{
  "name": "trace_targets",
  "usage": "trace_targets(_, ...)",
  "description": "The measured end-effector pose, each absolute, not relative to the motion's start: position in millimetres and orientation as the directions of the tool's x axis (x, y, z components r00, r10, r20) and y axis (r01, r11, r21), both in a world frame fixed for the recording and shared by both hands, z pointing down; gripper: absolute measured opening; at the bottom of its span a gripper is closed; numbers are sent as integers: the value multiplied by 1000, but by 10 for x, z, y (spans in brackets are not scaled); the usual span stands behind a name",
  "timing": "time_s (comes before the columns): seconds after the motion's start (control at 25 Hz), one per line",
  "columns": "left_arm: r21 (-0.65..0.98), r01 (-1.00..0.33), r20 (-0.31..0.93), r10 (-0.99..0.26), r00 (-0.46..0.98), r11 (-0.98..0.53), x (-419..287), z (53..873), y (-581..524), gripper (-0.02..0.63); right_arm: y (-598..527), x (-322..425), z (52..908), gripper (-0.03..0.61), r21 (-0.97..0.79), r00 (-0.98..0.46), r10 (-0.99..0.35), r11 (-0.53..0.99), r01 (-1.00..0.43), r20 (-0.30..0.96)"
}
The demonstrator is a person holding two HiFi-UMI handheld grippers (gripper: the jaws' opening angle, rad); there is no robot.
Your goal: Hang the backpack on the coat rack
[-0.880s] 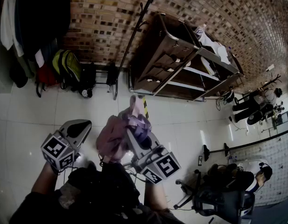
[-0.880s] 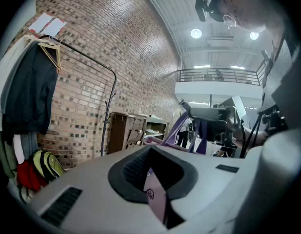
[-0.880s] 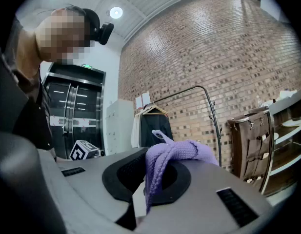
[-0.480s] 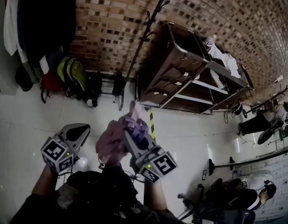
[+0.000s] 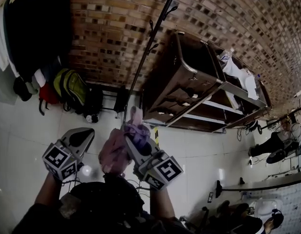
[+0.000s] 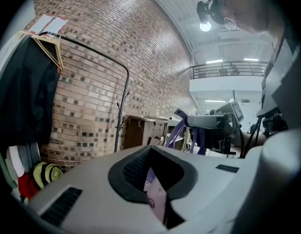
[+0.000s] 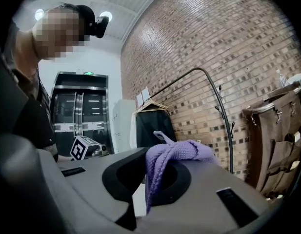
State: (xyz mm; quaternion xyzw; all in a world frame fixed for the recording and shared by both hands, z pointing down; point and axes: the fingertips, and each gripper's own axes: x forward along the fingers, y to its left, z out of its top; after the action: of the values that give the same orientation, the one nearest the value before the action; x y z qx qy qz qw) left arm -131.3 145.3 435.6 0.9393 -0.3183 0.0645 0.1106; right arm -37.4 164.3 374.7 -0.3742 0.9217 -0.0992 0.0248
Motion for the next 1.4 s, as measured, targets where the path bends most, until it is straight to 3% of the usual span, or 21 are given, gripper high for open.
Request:
trace_targets(0.84,132,-686,171,-665,727,-716,-516,4160,12,26,188,672,3842,8,-202,-723,-688,700,-685,68)
trace_targets(1.4,181,-569,160,-547,822,-802,6,4330,-1194,26,-895,973,4078,8,-228,-673,-727,638,-735,135)
